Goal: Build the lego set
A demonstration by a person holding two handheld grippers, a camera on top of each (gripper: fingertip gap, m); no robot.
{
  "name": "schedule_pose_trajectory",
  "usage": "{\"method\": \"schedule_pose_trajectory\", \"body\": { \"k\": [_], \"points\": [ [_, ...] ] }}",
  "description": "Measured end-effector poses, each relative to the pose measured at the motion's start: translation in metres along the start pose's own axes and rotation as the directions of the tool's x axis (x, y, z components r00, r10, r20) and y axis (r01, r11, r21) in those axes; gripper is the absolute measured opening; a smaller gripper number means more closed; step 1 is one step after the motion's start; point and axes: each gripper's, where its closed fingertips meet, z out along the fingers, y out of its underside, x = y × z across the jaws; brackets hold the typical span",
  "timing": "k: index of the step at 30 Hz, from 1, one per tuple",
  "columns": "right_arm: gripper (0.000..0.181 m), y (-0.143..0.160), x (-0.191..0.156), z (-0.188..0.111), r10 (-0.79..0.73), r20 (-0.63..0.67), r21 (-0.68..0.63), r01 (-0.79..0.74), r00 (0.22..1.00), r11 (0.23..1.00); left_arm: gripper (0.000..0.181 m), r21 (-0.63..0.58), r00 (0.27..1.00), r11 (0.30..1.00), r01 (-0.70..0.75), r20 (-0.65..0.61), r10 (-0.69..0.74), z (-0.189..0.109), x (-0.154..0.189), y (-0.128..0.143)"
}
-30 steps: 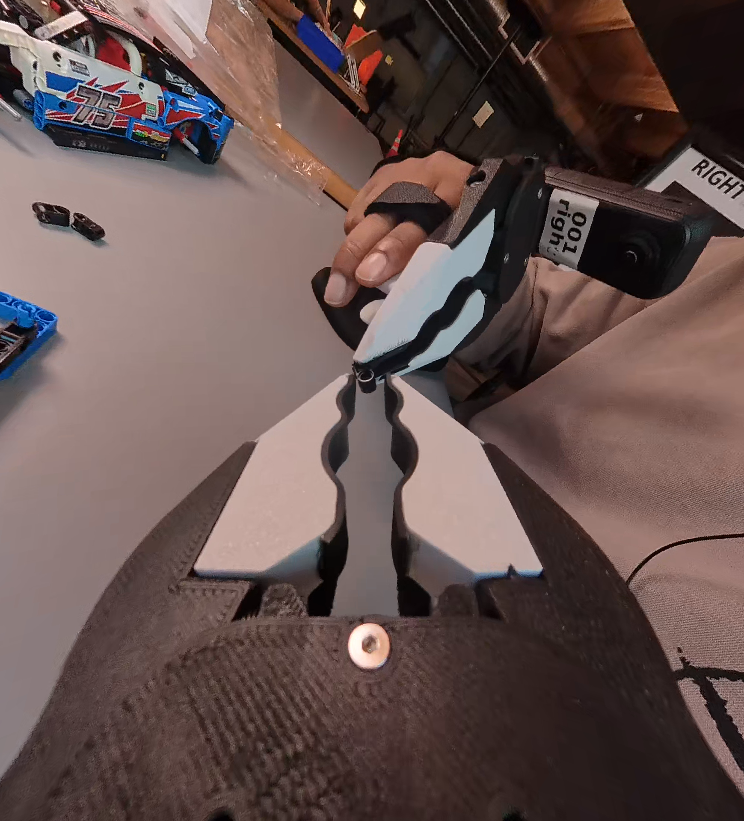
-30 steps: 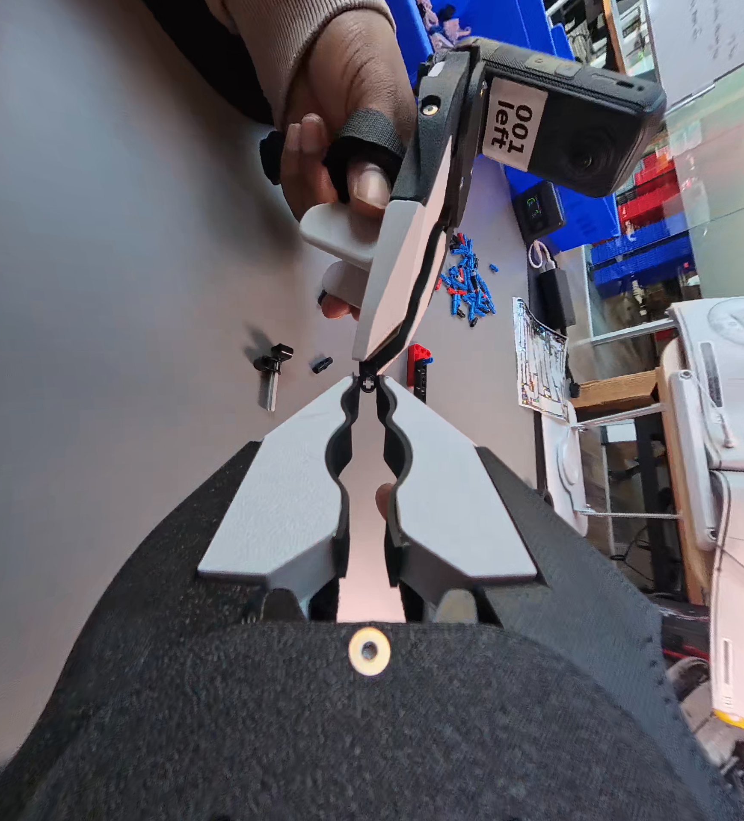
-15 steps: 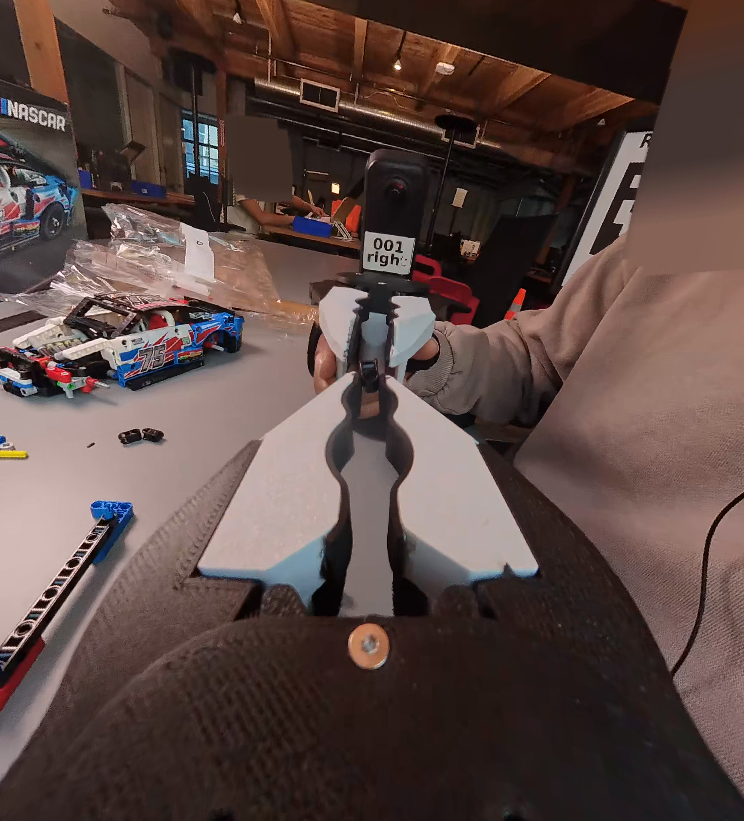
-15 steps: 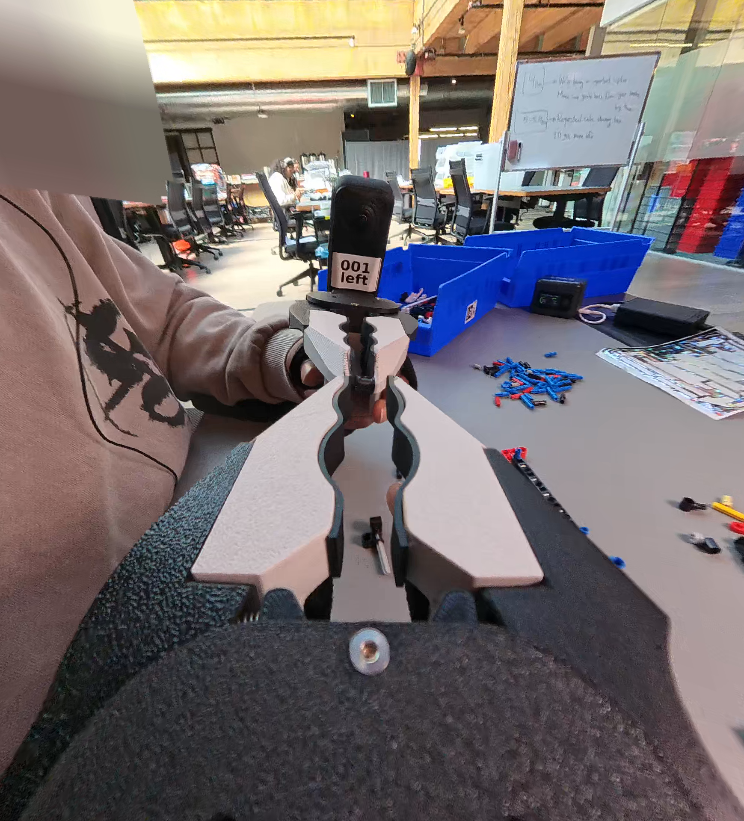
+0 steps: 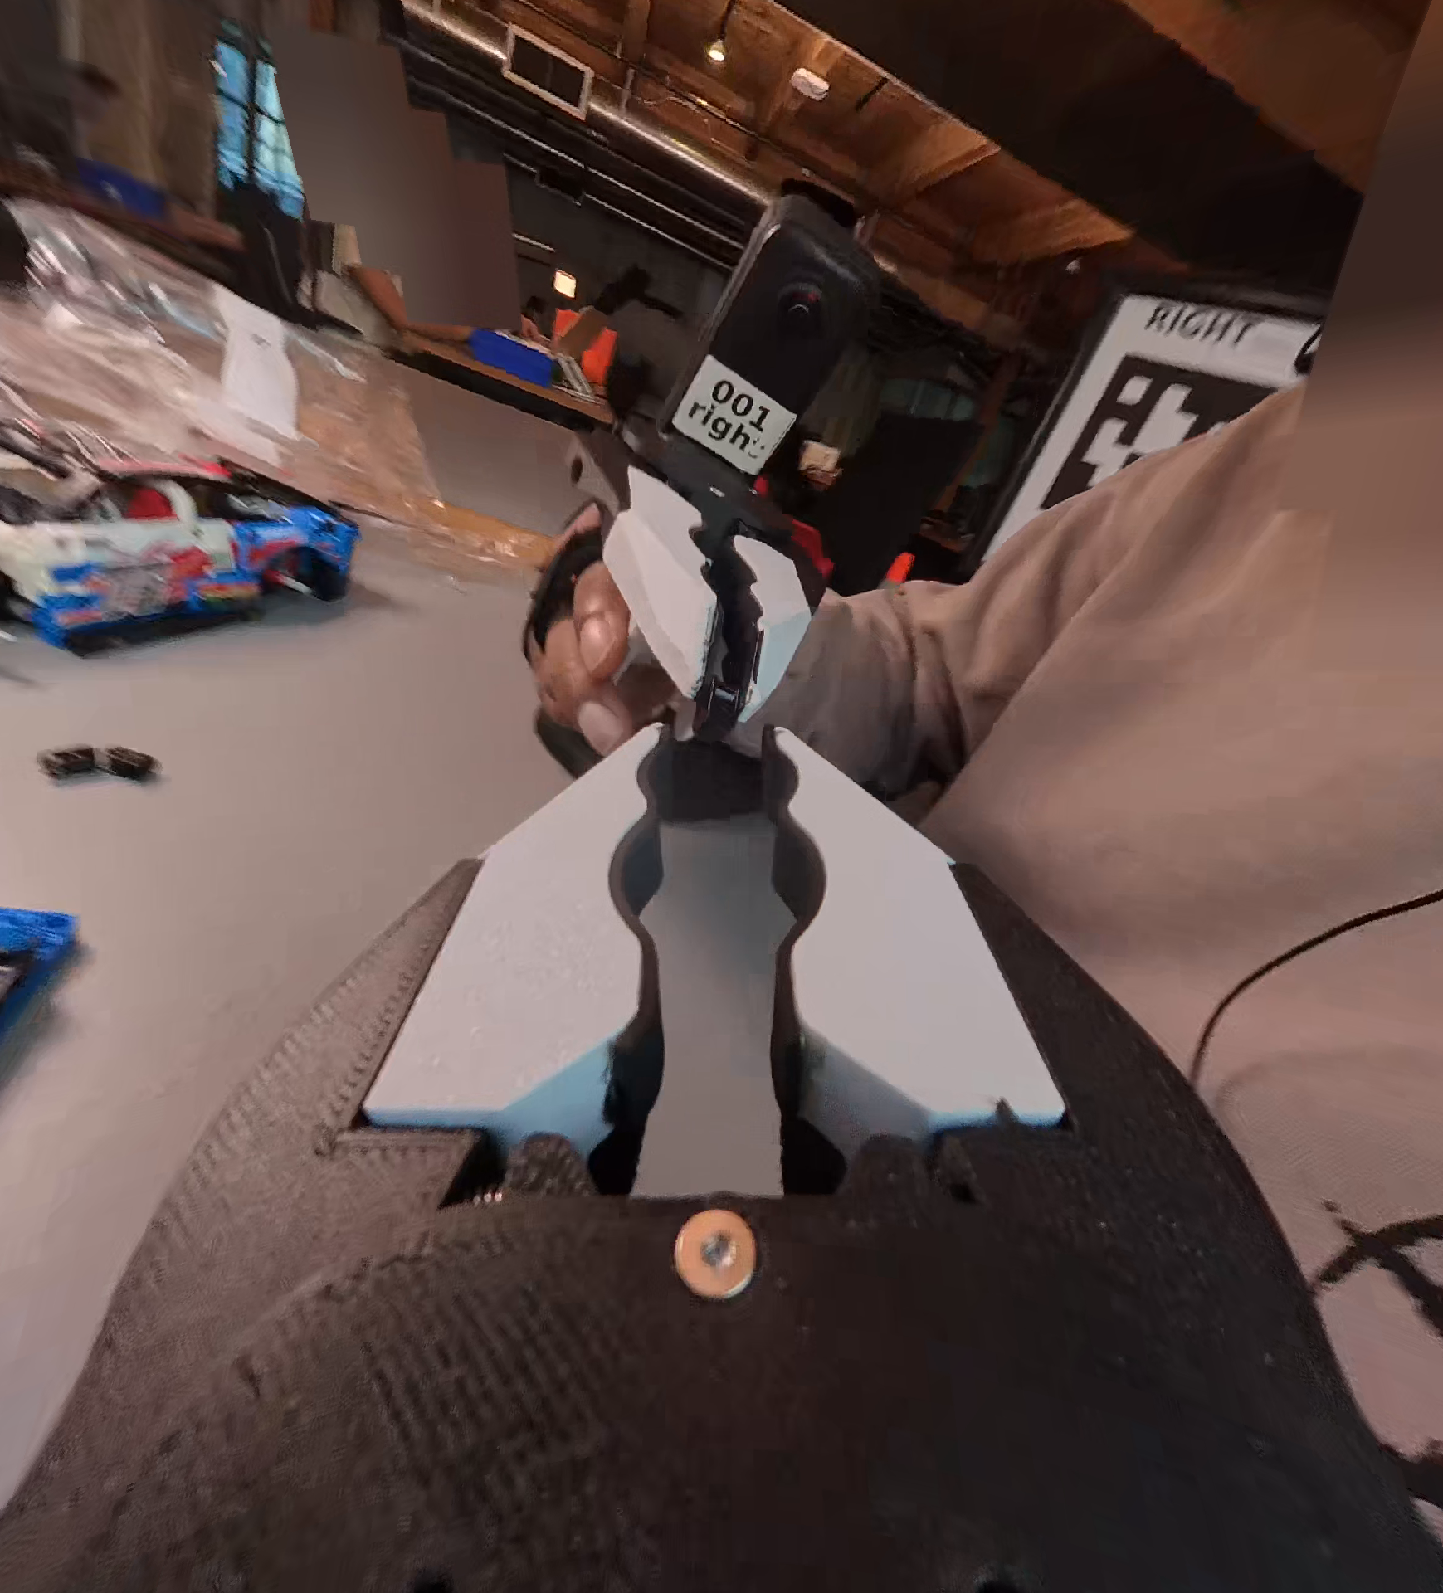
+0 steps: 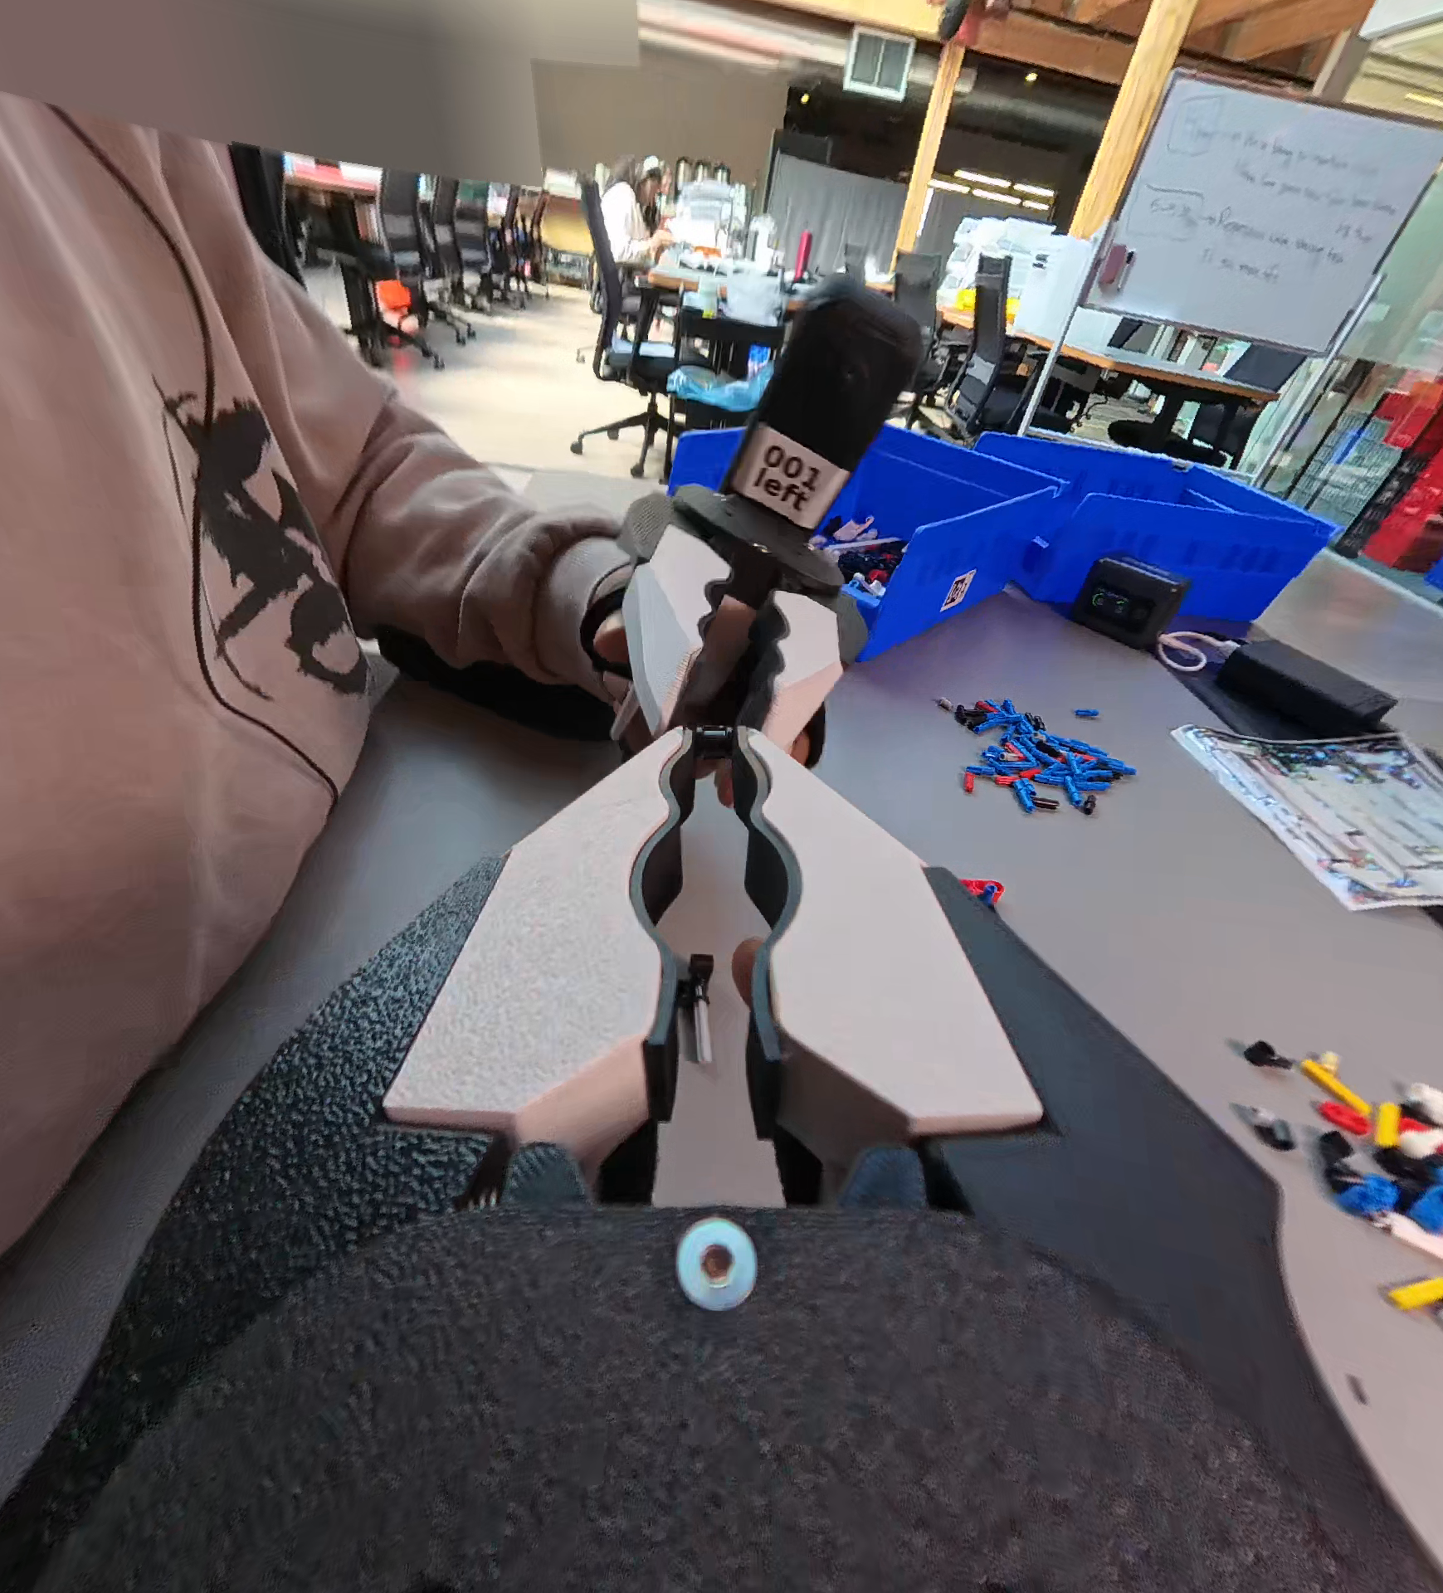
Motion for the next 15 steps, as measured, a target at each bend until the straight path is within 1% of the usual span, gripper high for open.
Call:
{"method": "schedule_pose_trajectory", "body": {
  "k": [1, 2, 3, 5, 7, 10, 12, 14, 15],
  "points": [
    [0.006, 0.001, -0.003, 0.0, -0.059, 0.016, -0.039, 0.059, 0.998, 0.997, 0.022, -0.003, 0.992, 0.994, 0.109, -0.058, -0.109, 0.0, 0.003, 0.001],
    [0.006, 0.001, -0.005, 0.001, -0.109, 0.034, -0.076, 0.111, 0.993, 0.991, 0.025, 0.004, 0.97, 0.977, 0.213, -0.117, -0.211, -0.001, 0.006, 0.0],
    [0.006, 0.001, -0.008, 0.001, -0.149, 0.06, -0.104, 0.155, 0.987, 0.982, 0.024, 0.017, 0.941, 0.955, 0.296, -0.173, -0.289, -0.001, 0.008, -0.004],
    [0.006, -0.001, -0.013, 0.002, -0.188, 0.112, -0.135, 0.202, 0.976, 0.97, 0.023, 0.001, 0.894, 0.918, 0.397, -0.227, -0.386, -0.001, 0.011, -0.003],
    [0.006, -0.004, -0.016, 0.002, -0.207, 0.155, -0.145, 0.229, 0.966, 0.962, 0.021, -0.026, 0.882, 0.911, 0.411, -0.241, -0.404, 0.001, 0.014, 0.0],
    [0.006, -0.004, -0.019, 0.003, -0.23, 0.192, -0.163, 0.262, 0.954, 0.951, 0.011, -0.052, 0.885, 0.916, 0.397, -0.244, -0.397, 0.003, 0.018, 0.004],
    [0.006, -0.004, -0.022, 0.004, -0.232, 0.212, -0.165, 0.268, 0.949, 0.949, 0.008, -0.063, 0.889, 0.923, 0.379, -0.252, -0.382, 0.004, 0.022, 0.005],
    [0.006, -0.004, -0.02, 0.004, -0.221, 0.202, -0.162, 0.255, 0.954, 0.953, 0.007, -0.048, 0.918, 0.945, 0.324, -0.225, -0.327, 0.004, 0.021, 0.004],
    [0.007, -0.004, -0.016, 0.004, -0.204, 0.174, -0.16, 0.232, 0.963, 0.96, 0.007, -0.022, 0.943, 0.961, 0.274, -0.19, -0.273, 0.003, 0.017, 0.002]
  ]
}}
